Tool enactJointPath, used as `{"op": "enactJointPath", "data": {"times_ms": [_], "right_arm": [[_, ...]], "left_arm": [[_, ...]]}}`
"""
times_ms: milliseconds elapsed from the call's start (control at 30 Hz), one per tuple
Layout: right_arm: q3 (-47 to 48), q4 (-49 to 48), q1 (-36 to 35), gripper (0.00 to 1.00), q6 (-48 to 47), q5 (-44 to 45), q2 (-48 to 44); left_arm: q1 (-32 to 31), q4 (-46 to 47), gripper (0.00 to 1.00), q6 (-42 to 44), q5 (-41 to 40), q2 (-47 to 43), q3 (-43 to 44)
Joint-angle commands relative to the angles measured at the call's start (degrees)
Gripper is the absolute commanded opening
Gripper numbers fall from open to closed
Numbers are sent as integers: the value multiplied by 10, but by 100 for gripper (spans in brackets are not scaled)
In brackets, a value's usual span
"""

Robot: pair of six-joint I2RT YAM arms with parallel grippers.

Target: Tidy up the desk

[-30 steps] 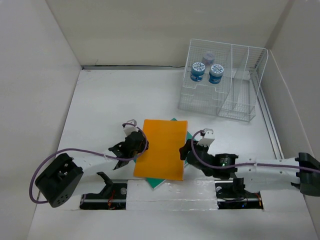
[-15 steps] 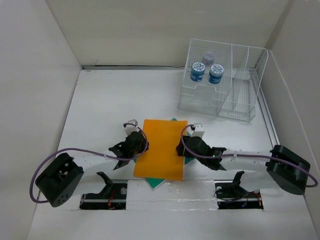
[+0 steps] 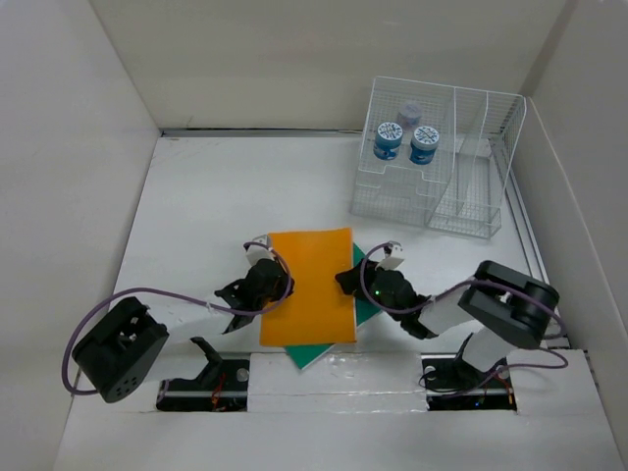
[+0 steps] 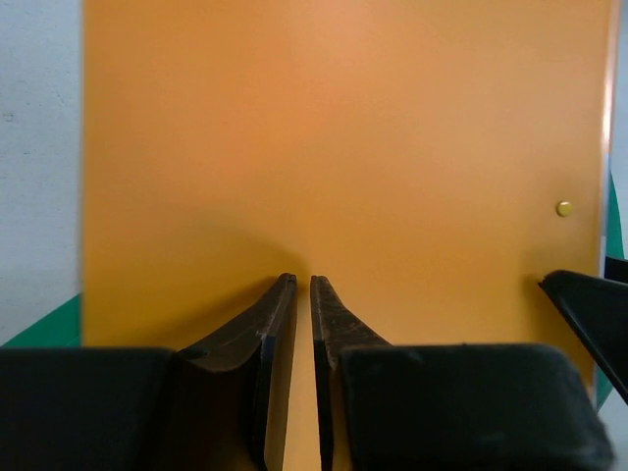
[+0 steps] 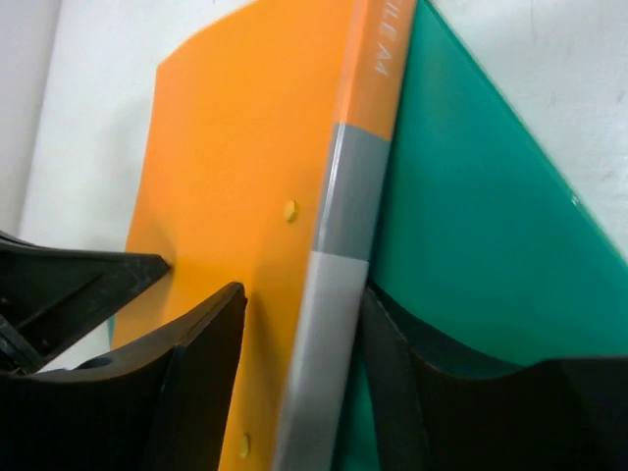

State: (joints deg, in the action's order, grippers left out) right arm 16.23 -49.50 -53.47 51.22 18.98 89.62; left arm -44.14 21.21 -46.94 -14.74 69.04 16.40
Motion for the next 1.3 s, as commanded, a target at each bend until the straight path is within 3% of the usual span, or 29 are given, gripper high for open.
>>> {"op": "enactJointPath", "data": {"times_ms": [0, 67, 100, 133, 233, 367, 467, 600, 633, 767, 867, 1267], "right_arm": [[-41, -83, 5, 54, 27, -75, 82], [-59, -180, 12, 44, 32, -88, 125], [-64, -206, 12, 31, 34, -95, 135], [-67, -238, 18, 25, 34, -100, 142], [-62, -228, 35, 0, 14, -136, 119], [-44, -161, 35, 0, -24, -150, 39], [-1, -30, 28, 0, -76, -146, -43], [76, 231, 0, 0, -130, -78, -205], [85, 261, -1, 0, -135, -71, -225], [95, 345, -1, 0, -149, -33, -326], [112, 404, 17, 0, -161, -7, -401], [235, 544, 18, 0, -206, -17, -556]], "left_arm": [[2, -10, 9, -1, 19, 12, -14], [2, -14, 9, 0, 19, 5, -15], [2, -17, 9, 0, 16, 1, -15], [2, -23, 9, 0, 15, -11, -15], [2, -51, 8, 5, 11, -55, -3], [2, -85, 9, 14, 2, -100, 14], [2, -131, 10, 30, -12, -151, 42], [2, -184, 17, 52, -27, -206, 86], [2, -193, 21, 54, -31, -210, 92], [2, -190, 58, 32, -28, -227, 88], [2, -182, 72, 30, -12, -245, 98], [2, -203, 98, 25, -4, -281, 149]]}}
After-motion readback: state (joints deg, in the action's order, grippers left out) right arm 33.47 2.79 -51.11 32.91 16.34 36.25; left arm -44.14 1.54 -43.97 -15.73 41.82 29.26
